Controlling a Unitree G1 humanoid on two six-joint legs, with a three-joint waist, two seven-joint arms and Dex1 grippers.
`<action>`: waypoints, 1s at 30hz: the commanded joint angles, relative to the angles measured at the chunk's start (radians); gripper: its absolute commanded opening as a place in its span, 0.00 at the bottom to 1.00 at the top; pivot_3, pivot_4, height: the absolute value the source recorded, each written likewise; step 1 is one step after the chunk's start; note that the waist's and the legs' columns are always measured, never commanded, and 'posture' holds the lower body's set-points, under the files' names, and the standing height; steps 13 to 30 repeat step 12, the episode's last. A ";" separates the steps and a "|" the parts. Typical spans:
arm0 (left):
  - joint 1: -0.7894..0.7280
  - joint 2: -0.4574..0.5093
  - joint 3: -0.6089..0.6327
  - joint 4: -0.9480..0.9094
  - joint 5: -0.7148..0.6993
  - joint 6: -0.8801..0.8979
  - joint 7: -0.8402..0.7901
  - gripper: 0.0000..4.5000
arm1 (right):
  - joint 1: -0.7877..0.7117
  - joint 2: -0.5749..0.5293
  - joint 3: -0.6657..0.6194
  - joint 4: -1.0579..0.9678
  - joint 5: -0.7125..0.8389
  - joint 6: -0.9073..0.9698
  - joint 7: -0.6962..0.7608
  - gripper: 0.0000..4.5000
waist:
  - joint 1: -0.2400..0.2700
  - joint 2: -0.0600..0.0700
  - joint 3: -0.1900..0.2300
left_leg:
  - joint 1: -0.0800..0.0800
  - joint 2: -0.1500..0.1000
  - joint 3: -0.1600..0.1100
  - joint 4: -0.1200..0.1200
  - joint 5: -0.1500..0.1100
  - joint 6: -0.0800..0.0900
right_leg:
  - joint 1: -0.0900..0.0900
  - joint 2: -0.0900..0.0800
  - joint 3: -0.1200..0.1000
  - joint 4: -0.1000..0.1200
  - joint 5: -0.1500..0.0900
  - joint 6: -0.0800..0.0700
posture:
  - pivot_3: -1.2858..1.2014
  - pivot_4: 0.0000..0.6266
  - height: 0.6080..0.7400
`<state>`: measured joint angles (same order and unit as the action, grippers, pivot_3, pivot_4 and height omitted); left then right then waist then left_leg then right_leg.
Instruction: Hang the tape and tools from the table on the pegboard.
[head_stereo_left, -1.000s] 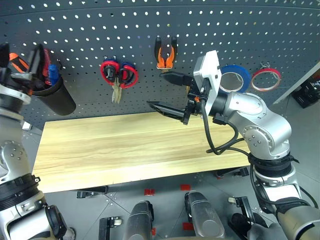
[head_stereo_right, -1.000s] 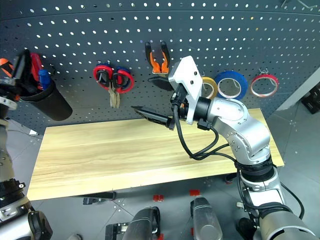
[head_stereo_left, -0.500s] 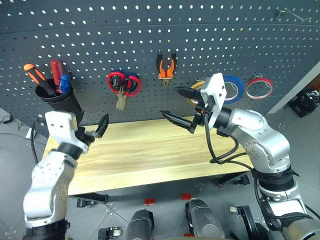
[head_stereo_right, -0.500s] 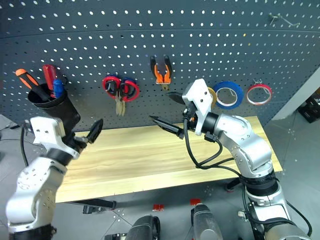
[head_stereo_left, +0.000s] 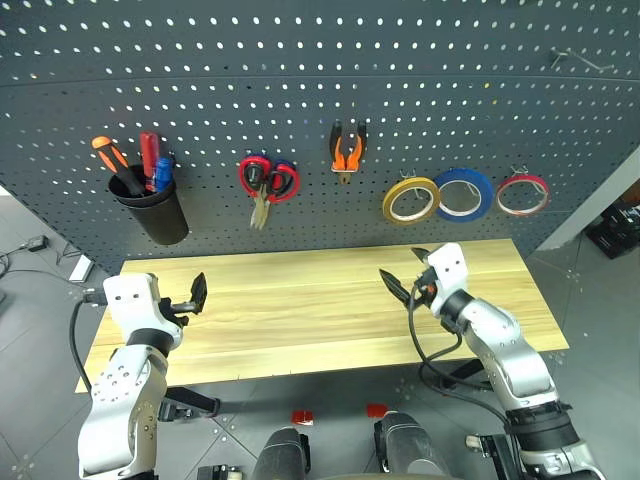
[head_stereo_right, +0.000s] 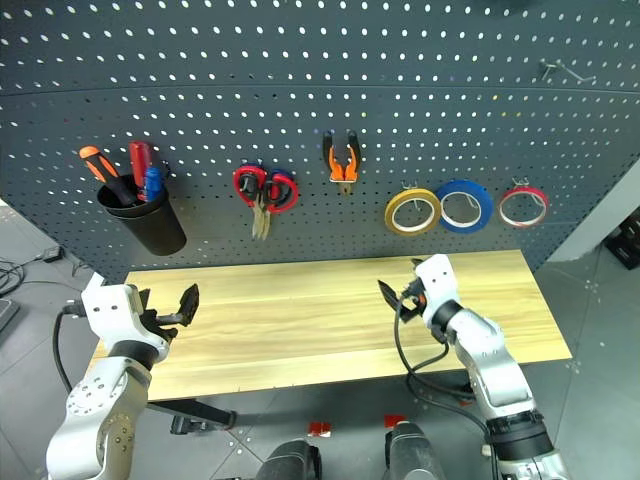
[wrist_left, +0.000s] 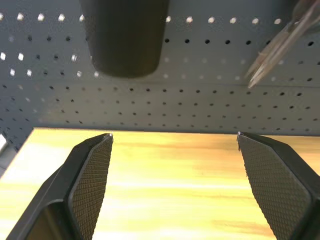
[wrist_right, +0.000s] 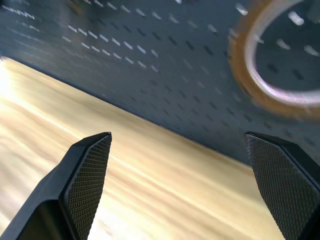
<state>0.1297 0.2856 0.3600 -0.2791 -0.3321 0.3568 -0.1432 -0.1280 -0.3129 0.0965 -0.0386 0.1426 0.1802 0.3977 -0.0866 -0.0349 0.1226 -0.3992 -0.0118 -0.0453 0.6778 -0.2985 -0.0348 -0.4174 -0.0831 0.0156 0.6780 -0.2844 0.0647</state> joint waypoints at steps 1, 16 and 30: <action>0.012 -0.032 0.028 0.031 0.002 -0.053 0.016 0.93 | 0.021 -0.003 -0.062 0.056 0.004 -0.071 -0.010 1.00 | 0.002 0.001 -0.003 | 0.002 0.000 0.000 0.000 0.000 0.001 | 0.002 0.000 0.000 0.000 0.000 0.000 | 0.48 0.13 1.00; 0.012 -0.057 0.038 0.115 0.043 -0.137 0.040 0.93 | -0.007 0.027 -0.126 0.155 0.024 -0.066 0.000 1.00 | 0.005 0.004 -0.033 | 0.011 0.002 0.000 0.000 -0.003 0.004 | 0.013 0.003 0.000 -0.004 0.000 0.000 | 0.48 0.09 1.00; 0.012 -0.057 0.038 0.115 0.043 -0.137 0.040 0.93 | -0.007 0.027 -0.126 0.155 0.024 -0.066 0.000 1.00 | 0.005 0.004 -0.033 | 0.011 0.002 0.000 0.000 -0.003 0.004 | 0.013 0.003 0.000 -0.004 0.000 0.000 | 0.48 0.09 1.00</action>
